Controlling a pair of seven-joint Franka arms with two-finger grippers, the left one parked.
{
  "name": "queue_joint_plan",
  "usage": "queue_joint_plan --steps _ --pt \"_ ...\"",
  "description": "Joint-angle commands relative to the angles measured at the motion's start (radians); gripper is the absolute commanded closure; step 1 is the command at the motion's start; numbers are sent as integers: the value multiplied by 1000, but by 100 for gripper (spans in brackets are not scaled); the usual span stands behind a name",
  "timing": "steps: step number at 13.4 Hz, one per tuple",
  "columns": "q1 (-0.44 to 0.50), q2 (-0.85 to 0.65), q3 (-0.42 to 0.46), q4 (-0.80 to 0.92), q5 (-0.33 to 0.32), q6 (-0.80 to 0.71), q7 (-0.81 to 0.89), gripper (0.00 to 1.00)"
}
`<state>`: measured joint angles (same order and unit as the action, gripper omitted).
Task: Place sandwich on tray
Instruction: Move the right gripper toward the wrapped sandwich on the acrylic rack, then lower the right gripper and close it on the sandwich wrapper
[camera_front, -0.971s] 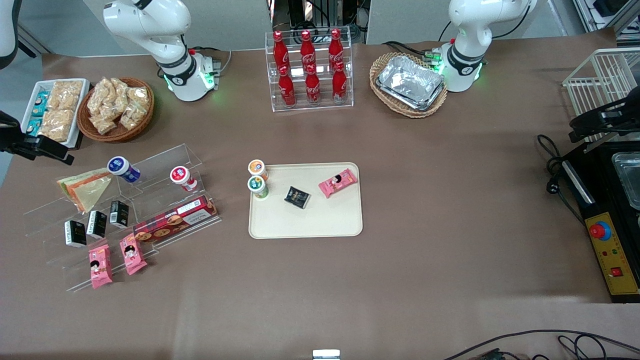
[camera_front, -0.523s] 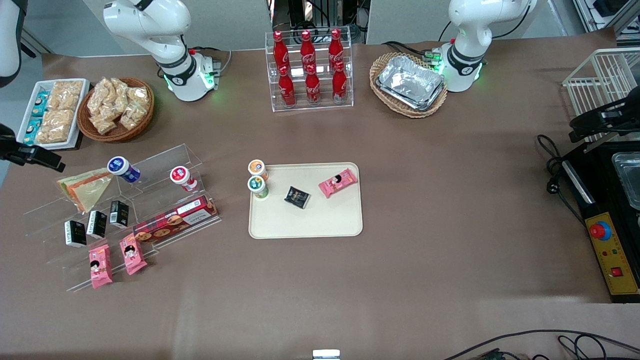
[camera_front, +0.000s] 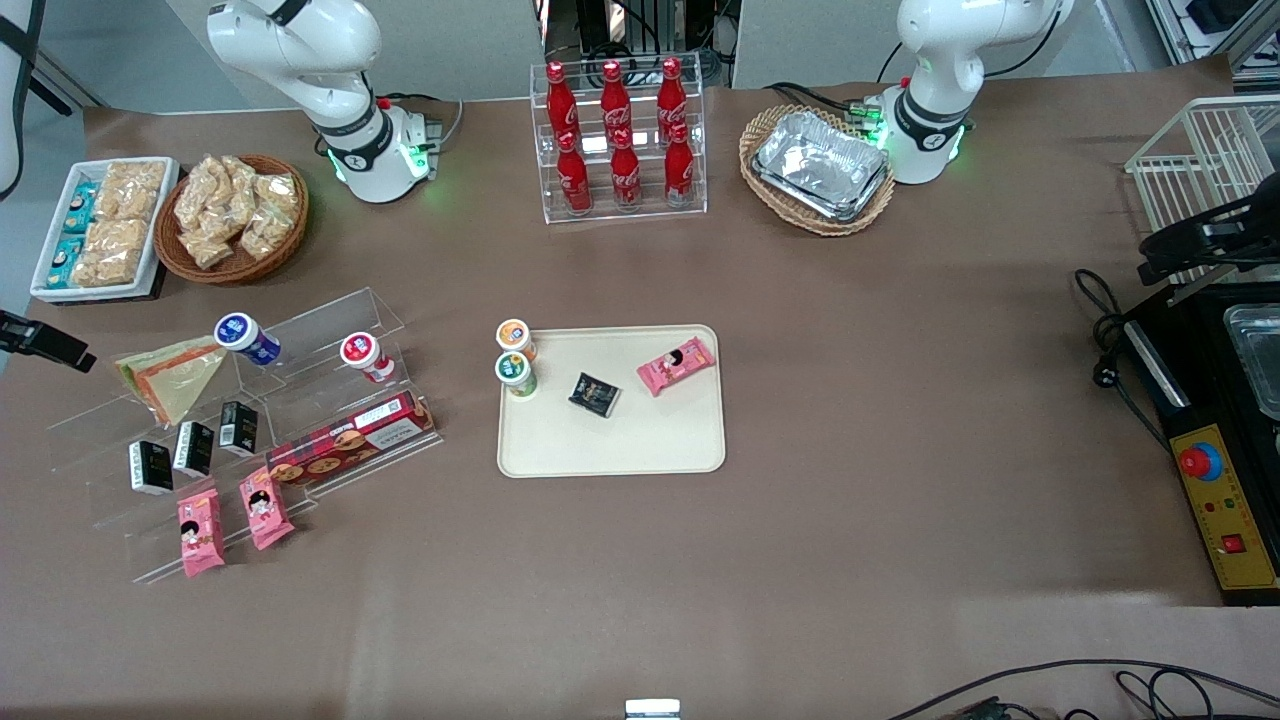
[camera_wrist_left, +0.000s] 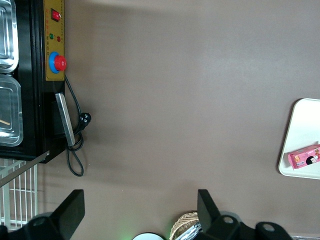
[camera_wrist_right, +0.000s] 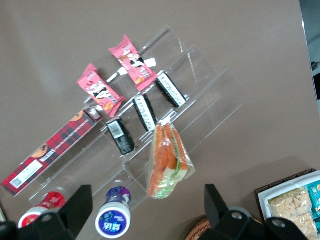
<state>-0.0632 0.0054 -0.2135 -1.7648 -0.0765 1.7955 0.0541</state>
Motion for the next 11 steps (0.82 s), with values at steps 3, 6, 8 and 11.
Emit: queue_joint_plan --steps 3,6,8,11 --pt "-12 -1 -21 -61 -3 42 7 0" --pt "-12 -4 -21 -99 18 59 7 0" --pt "-4 -13 -21 -149 17 100 4 0" --pt "0 -70 -18 -298 12 258 4 0"
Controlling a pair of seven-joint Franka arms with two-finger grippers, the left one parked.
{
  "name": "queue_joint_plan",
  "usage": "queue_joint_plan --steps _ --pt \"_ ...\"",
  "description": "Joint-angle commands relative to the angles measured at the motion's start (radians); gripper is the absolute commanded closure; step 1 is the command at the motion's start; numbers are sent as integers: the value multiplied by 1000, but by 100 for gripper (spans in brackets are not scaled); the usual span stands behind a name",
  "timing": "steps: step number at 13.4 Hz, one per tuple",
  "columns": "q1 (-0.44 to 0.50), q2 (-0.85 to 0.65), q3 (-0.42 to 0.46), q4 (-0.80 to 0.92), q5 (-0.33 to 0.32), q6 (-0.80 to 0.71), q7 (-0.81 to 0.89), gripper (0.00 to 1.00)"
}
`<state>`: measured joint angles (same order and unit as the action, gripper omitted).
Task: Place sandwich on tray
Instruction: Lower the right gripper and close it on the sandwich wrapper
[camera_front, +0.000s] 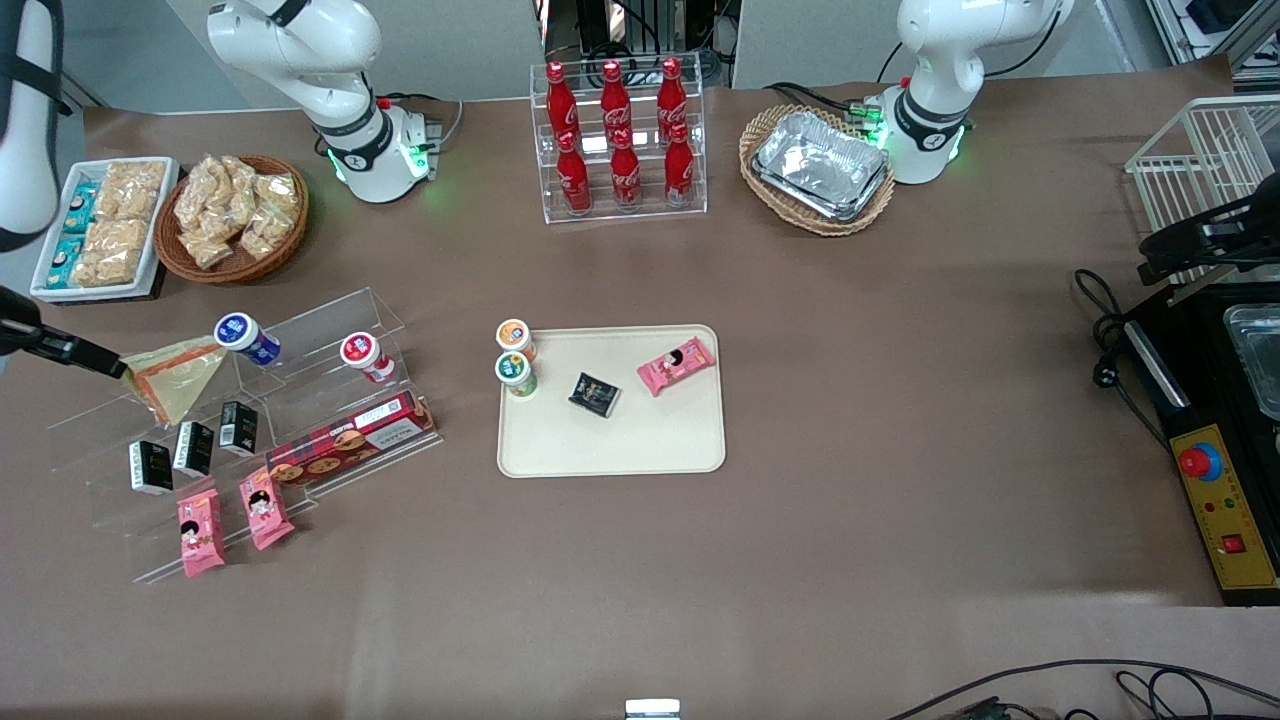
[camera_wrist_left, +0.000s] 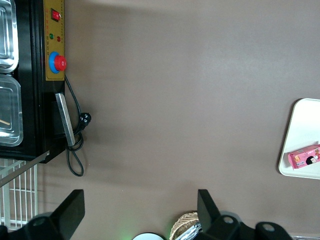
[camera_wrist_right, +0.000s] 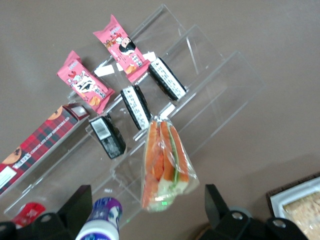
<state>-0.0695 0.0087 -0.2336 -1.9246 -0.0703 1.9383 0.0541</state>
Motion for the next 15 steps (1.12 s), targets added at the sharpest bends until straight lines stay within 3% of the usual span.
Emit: queue_joint_plan --steps 1,15 --pt "5 -70 2 -146 6 116 6 0" --pt "-22 -56 -4 -237 3 189 0 0"
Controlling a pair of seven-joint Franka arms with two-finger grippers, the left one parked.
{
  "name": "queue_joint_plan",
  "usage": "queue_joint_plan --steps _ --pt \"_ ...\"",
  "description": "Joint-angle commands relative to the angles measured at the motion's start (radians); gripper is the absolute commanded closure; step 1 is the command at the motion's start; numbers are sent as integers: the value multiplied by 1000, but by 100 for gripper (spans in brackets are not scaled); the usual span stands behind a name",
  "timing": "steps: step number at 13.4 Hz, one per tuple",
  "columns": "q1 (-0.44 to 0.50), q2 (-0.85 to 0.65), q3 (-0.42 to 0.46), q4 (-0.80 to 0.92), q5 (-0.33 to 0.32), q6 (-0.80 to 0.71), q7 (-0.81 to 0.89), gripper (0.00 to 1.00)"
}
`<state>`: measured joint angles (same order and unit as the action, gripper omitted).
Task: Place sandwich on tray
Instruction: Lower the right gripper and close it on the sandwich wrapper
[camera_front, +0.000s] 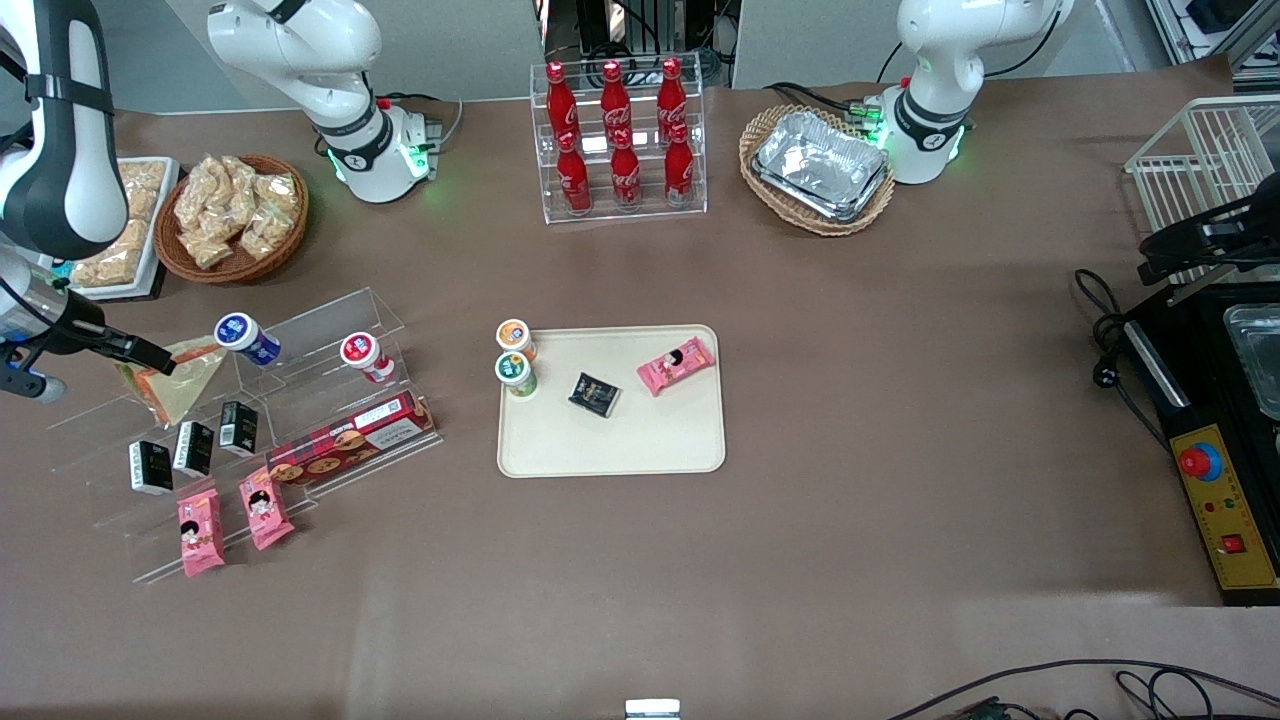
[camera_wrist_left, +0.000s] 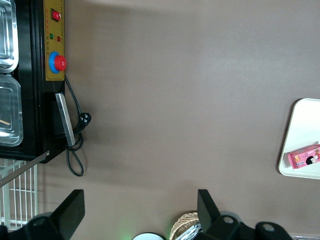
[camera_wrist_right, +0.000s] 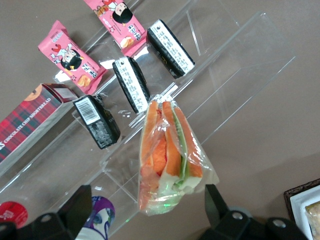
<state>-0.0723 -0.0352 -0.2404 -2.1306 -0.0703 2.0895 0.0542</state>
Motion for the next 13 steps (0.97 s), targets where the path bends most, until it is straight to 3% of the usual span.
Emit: queue_joint_plan --steps 1,13 --pt "-21 -9 3 -32 3 40 -2 0" --pt "-52 6 3 -68 1 106 -36 3"
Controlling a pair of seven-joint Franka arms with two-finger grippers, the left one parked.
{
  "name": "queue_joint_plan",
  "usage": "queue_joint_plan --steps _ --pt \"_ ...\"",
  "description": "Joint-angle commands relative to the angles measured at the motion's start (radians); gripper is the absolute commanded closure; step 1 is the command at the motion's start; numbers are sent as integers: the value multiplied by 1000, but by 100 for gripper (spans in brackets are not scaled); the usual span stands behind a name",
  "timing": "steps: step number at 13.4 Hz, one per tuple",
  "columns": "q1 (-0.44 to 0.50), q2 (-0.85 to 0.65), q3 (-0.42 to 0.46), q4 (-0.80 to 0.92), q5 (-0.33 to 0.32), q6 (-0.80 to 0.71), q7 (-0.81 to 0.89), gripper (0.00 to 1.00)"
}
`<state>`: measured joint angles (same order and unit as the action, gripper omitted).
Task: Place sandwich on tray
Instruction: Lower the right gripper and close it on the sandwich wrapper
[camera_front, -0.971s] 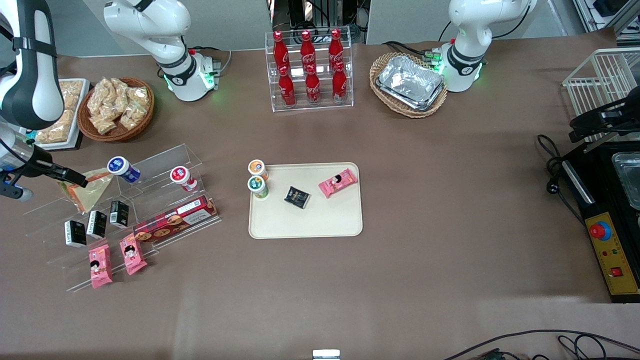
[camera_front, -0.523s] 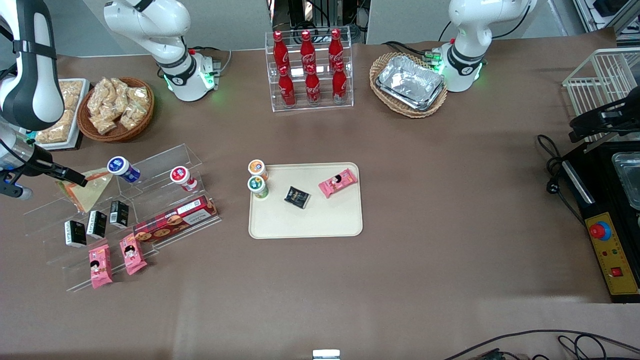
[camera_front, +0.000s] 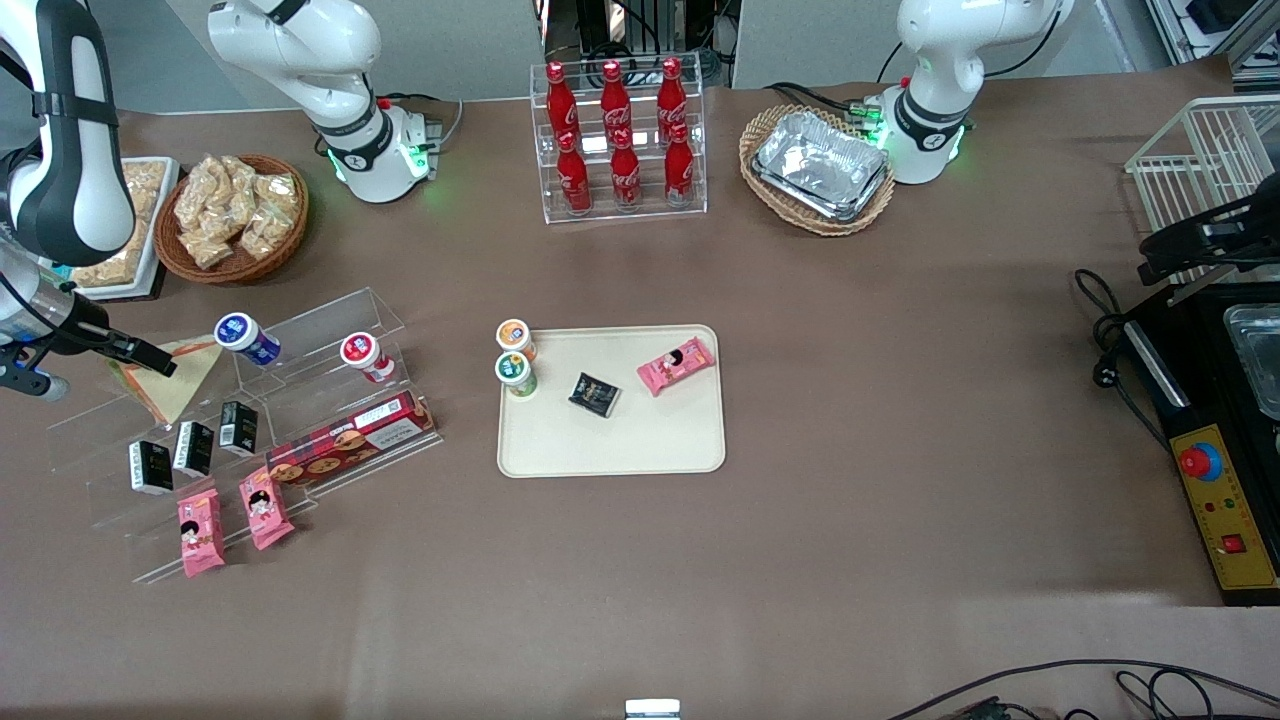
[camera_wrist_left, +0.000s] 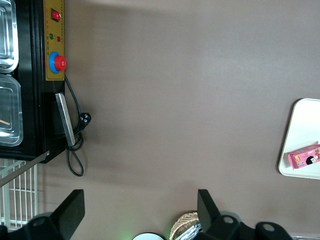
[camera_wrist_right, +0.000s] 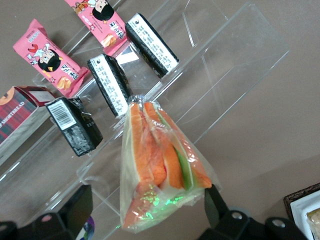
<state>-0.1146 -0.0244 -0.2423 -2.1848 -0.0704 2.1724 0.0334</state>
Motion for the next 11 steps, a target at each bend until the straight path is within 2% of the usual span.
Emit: queue_joint_plan --steps 1,6,8,9,11 --pt "-10 -2 4 -12 3 23 -14 7" --pt "-2 9 6 -7 3 21 -13 63" --pt "1 9 8 -6 1 21 -15 92" --pt "1 9 9 -6 1 21 -17 100" --pt "1 3 11 -3 1 6 -35 100"
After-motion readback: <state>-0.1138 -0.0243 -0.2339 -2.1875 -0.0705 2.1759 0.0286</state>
